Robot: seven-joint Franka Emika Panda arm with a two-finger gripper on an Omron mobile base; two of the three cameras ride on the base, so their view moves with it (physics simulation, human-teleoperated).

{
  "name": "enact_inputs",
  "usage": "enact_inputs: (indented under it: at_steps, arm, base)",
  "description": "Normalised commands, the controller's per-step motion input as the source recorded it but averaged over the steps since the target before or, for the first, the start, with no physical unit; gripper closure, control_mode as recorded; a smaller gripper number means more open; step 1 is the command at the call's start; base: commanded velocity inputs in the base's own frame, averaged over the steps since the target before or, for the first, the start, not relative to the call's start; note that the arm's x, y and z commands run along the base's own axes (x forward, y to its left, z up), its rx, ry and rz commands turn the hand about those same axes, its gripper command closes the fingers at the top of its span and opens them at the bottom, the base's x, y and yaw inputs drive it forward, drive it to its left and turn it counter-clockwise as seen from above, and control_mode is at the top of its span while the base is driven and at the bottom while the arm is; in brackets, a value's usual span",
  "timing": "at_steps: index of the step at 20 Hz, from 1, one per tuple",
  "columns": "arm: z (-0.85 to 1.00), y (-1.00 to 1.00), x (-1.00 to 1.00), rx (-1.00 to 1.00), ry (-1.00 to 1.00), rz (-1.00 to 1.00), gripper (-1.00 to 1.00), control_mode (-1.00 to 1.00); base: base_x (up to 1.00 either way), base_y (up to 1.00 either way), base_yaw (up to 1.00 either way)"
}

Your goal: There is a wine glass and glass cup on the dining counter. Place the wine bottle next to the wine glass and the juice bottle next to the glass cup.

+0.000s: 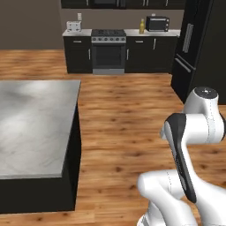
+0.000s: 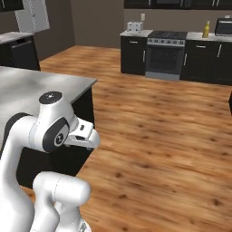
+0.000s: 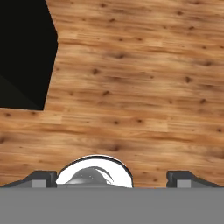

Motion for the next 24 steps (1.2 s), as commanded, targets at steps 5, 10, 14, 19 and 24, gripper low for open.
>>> enact_inputs:
  at_steps: [5,10,14,19,24]
  arm:
    - [0.0,0.0,0.0,0.0,0.0,0.0,-1.0,1.0]
    - [0.0,0.0,0.0,0.0,0.0,0.0,-1.0,1.0]
    - [0.0,0.0,0.0,0.0,0.0,0.0,-1.0,1.0]
    - [0.0,0.0,0.0,0.0,0.0,0.0,-1.0,1.0]
    - [0.0,0.0,0.0,0.0,0.0,0.0,-1.0,1.0]
  base:
    - [0.6,-0.54,0.0]
    - [0.54,-0.56,0.0]
    - [0.55,-0.55,0.0]
    - [0.61,-0.51,0.0]
    - [0.67,-0.47,0.0]
